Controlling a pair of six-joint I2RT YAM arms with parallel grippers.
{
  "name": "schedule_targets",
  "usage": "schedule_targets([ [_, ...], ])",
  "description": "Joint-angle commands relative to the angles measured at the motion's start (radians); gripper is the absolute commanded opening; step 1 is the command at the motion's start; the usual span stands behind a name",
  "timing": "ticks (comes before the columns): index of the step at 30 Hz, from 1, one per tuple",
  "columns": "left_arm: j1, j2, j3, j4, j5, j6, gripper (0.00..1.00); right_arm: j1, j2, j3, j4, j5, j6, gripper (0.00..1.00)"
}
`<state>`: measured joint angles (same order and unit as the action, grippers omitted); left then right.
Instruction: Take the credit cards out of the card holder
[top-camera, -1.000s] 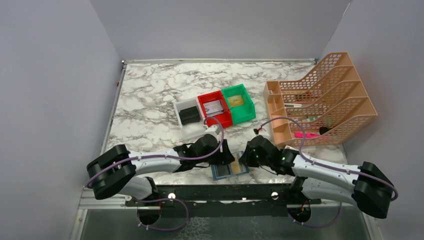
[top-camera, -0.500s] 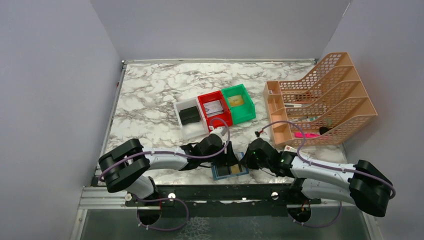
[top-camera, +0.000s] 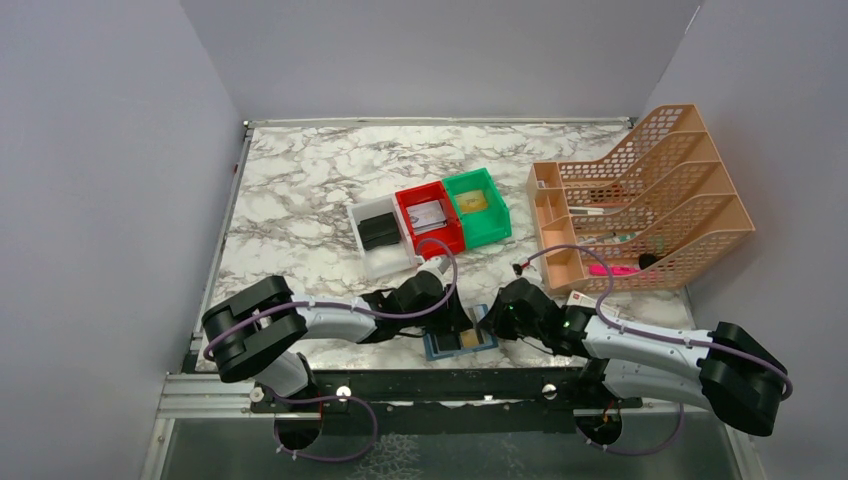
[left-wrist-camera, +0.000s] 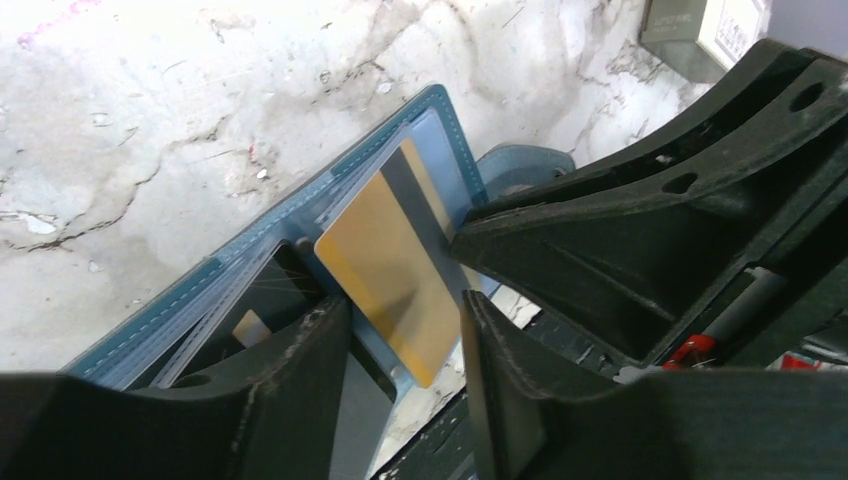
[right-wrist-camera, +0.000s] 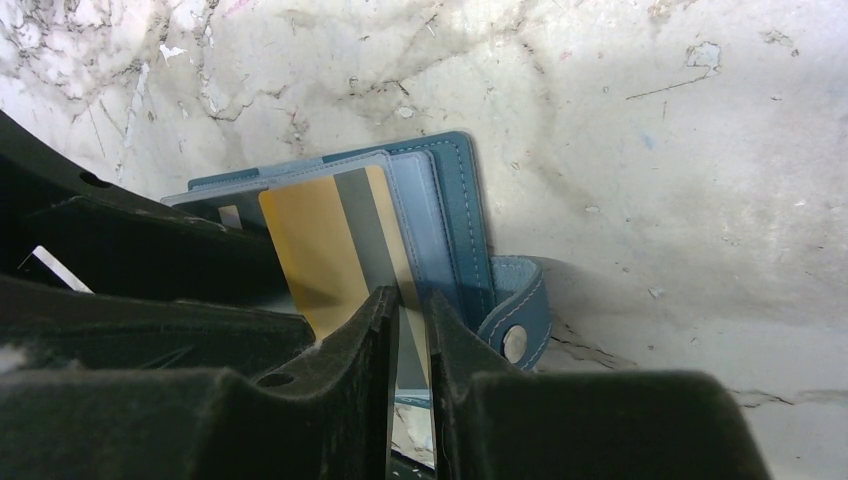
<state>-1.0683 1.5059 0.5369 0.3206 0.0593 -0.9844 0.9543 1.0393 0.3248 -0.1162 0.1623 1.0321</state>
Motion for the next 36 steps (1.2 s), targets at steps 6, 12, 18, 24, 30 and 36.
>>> schedule_targets([
  [6, -0.001, -0.03, -0.039, -0.013, -0.019, -0.003, 0.32, 0.004, 0.028, -0.026, -0.053, -0.017, 0.008, 0.21],
  [12, -0.001, -0.061, -0.056, 0.001, -0.028, -0.003, 0.23, 0.004, 0.038, -0.023, -0.05, -0.02, 0.007, 0.21],
  [18, -0.001, -0.073, -0.064, 0.021, -0.021, 0.003, 0.18, 0.004, 0.049, -0.022, -0.043, -0.025, 0.003, 0.21],
  [24, -0.001, -0.057, -0.059, 0.042, -0.003, 0.008, 0.17, 0.004, 0.048, -0.023, -0.039, -0.028, 0.005, 0.21],
  [30, -0.001, -0.042, -0.056, 0.059, 0.008, 0.0, 0.19, 0.004, 0.044, -0.027, -0.039, -0.028, 0.004, 0.21],
  [36, -0.001, -0.055, -0.069, 0.066, 0.0, -0.007, 0.12, 0.004, 0.046, -0.03, -0.035, -0.031, 0.004, 0.21],
])
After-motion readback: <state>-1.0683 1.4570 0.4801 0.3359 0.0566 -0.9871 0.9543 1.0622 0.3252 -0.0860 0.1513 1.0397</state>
